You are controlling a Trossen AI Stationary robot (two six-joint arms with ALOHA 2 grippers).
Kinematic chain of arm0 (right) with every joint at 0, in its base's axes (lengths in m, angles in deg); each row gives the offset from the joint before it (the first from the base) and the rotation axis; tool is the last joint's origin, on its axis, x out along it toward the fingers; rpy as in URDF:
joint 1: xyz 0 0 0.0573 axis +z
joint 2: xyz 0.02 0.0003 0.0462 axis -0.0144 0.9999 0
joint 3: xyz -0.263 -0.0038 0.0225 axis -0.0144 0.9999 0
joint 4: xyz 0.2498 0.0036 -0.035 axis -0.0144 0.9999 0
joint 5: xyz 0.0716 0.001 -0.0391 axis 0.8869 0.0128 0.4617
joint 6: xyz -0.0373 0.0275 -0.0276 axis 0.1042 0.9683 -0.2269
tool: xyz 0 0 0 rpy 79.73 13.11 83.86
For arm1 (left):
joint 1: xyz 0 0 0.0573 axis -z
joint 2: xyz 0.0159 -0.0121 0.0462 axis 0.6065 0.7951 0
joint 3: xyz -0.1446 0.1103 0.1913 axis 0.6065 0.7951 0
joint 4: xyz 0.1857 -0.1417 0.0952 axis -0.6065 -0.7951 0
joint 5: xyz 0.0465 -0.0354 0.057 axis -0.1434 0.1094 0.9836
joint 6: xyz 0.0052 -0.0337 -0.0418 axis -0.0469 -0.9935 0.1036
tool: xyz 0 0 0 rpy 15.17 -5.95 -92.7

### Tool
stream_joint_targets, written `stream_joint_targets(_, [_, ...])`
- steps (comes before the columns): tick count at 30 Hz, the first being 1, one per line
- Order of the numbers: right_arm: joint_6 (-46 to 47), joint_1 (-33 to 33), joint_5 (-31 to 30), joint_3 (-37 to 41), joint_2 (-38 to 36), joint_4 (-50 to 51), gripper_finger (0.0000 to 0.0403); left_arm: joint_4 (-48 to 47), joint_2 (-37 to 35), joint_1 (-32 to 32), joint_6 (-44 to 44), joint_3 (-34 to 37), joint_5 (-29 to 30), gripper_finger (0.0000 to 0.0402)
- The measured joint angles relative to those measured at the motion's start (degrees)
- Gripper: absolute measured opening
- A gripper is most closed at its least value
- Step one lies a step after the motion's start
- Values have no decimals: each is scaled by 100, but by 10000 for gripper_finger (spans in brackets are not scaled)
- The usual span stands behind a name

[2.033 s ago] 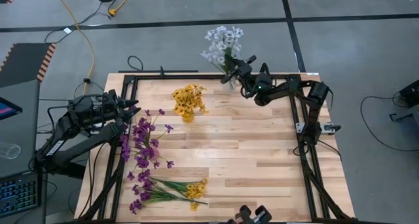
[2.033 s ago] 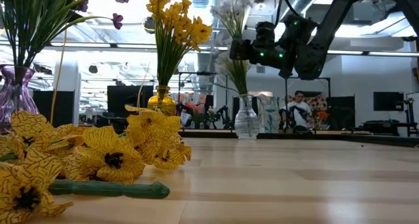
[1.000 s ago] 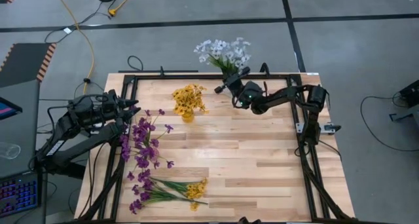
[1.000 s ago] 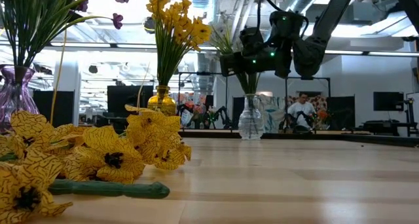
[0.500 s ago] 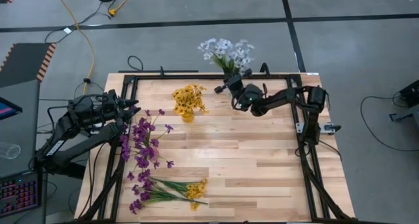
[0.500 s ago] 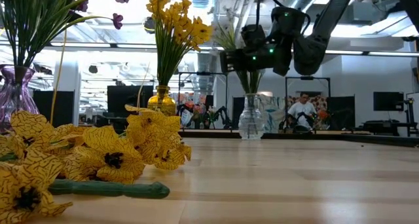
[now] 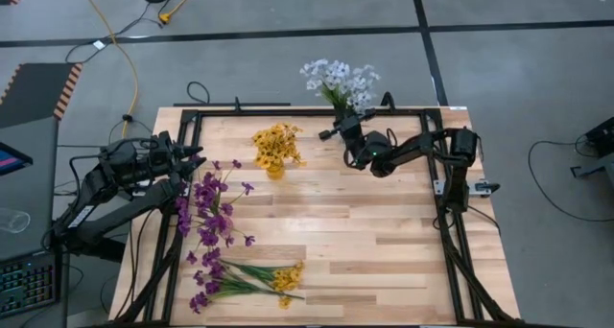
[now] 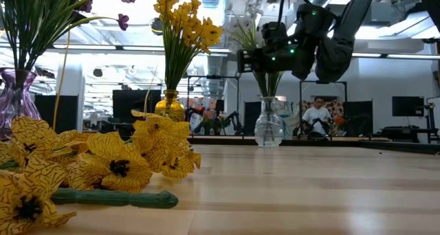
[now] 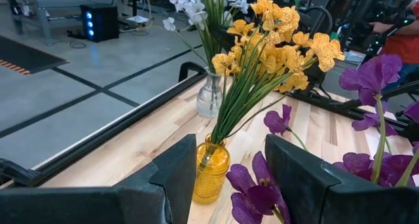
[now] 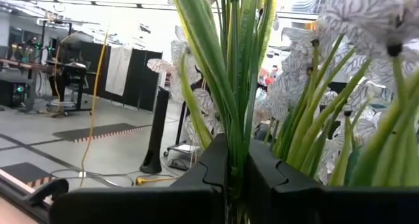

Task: Sort flowers into vase by color
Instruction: Put the white flowers into the transparent vase

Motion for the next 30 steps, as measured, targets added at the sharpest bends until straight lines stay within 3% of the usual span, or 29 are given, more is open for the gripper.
stream_joint_targets(19, [327, -4, 60, 76, 2, 759, 53, 0, 0, 0, -2, 0, 1, 169])
stream_joint_targets(30, [815, -130, 366, 602, 2, 568, 53, 2, 0, 0, 0, 0, 6, 169])
